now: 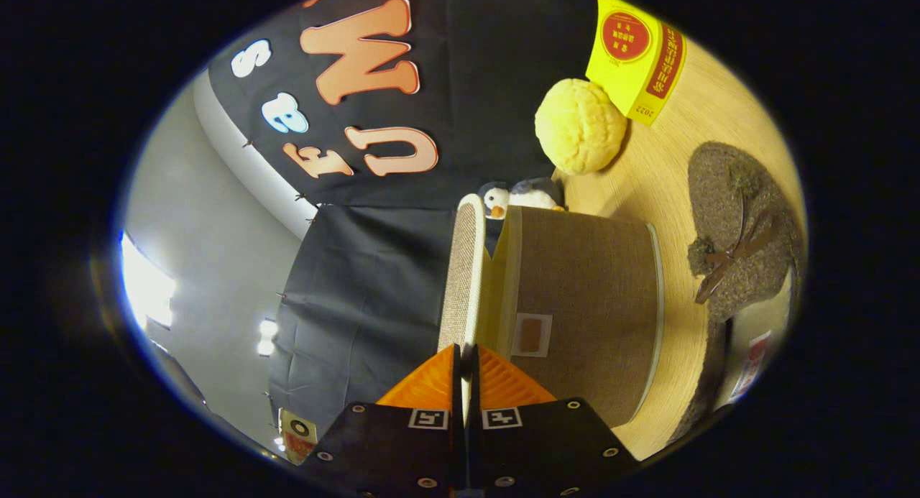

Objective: Open the storage box then place both shoes into the box .Put the left shoe in first, then the right shoe, with the right side of both shoes facing outward in a uniform manner.

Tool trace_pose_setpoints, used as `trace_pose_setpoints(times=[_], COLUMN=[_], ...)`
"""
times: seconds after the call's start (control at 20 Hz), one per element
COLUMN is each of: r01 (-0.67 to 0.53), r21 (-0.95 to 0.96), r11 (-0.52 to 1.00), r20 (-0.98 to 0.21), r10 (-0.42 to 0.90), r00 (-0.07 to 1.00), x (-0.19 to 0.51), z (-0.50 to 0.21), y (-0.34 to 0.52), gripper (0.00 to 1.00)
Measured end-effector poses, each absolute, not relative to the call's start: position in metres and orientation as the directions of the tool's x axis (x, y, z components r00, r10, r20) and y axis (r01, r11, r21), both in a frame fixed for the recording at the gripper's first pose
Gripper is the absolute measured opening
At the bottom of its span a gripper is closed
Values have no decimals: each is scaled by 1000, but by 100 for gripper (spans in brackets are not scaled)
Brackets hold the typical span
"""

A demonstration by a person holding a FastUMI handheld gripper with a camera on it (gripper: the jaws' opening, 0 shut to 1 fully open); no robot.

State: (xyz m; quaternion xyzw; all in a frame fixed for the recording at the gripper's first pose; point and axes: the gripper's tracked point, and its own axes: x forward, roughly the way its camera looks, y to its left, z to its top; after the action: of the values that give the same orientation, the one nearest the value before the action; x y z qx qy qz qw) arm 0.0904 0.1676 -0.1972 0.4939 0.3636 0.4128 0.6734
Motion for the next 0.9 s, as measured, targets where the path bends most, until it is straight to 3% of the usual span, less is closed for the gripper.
trace_pose_setpoints(times=[0.9], r01=[-294], r21=[926], r11=[238], r20=[-54], r10=[852], r00=[521], x=[88], z=[-92], y=[239], gripper=[0])
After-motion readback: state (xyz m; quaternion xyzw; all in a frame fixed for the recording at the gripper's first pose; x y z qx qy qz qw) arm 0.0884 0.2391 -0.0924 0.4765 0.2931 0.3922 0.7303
